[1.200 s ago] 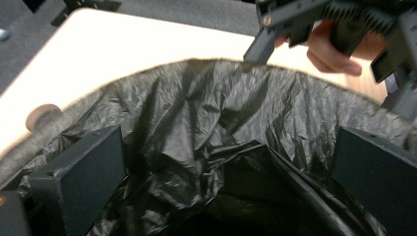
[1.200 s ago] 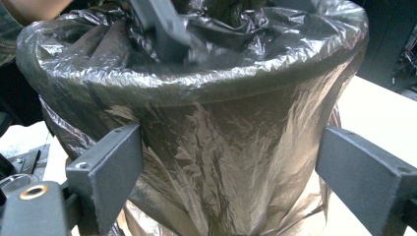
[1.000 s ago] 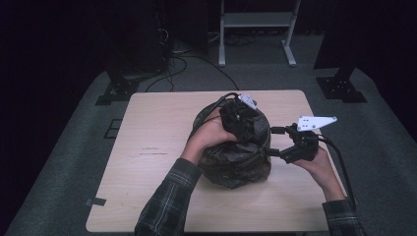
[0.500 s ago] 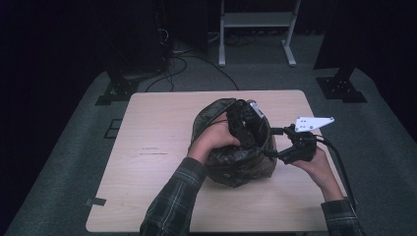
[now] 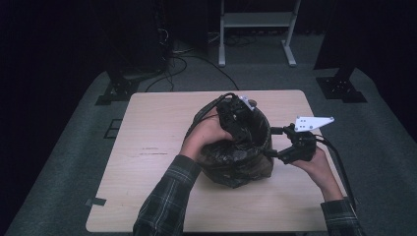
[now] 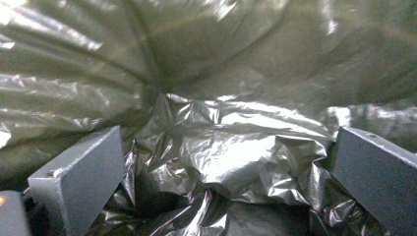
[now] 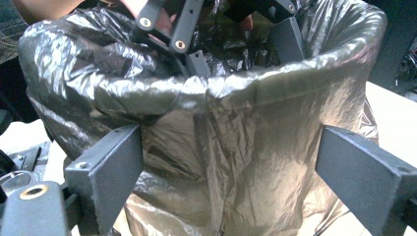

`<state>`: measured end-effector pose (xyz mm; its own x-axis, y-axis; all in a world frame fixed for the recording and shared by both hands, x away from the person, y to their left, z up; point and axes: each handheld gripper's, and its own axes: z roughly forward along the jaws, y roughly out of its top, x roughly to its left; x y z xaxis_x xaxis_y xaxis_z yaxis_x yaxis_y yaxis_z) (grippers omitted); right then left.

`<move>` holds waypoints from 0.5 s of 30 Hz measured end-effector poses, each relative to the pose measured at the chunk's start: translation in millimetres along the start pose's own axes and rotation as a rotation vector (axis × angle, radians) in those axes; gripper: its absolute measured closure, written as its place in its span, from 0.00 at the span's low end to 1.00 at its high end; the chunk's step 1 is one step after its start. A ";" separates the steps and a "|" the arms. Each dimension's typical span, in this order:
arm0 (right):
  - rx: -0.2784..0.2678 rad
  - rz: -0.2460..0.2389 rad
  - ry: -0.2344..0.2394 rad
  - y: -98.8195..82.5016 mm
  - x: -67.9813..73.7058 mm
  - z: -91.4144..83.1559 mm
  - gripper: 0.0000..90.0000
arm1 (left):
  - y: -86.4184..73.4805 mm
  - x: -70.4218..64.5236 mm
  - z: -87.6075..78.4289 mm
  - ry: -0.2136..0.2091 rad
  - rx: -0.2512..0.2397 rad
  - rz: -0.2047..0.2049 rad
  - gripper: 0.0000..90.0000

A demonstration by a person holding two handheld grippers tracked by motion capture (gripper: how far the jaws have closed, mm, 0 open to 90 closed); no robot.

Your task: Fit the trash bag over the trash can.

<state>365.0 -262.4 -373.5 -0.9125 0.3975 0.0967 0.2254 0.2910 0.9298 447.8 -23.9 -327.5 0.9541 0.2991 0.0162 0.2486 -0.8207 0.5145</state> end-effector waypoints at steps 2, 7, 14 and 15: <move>0.002 -0.001 0.000 0.2 0.0 0.2 0.11 | -0.6 3.2 1.7 0.011 0.013 -0.011 0.00; 0.001 -0.004 -0.004 0.7 -0.8 -1.7 0.11 | -2.7 11.7 4.0 0.054 0.047 -0.014 0.00; -0.003 -0.010 -0.008 1.6 0.7 -5.0 0.11 | -1.6 0.8 0.8 0.011 0.032 0.020 0.00; -0.006 -0.011 -0.007 1.7 0.9 -5.0 0.11 | -1.2 -2.6 0.6 0.005 0.035 0.028 0.00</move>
<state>362.9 -265.9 -370.1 -0.9124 0.4005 0.0845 0.2138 0.2903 0.9328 445.1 -24.0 -328.7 0.9598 0.2786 0.0347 0.2279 -0.8452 0.4834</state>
